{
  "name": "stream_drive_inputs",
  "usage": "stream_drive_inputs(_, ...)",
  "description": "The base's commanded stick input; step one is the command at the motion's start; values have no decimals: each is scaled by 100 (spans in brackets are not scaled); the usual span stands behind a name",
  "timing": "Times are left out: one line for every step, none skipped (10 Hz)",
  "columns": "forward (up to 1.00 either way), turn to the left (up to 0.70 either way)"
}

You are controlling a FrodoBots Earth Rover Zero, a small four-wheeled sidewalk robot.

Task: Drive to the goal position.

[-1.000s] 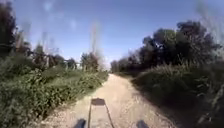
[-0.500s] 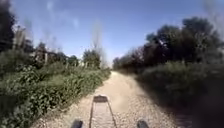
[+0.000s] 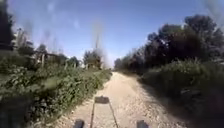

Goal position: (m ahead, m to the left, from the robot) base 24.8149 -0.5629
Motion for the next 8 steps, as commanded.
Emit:
stream_drive_inputs(70,-10)
stream_drive_inputs(70,-6)
stream_drive_inputs(70,-1)
stream_drive_inputs(70,0)
stream_drive_inputs(70,0)
stream_drive_inputs(70,0)
stream_drive_inputs(70,0)
stream_drive_inputs(70,-1)
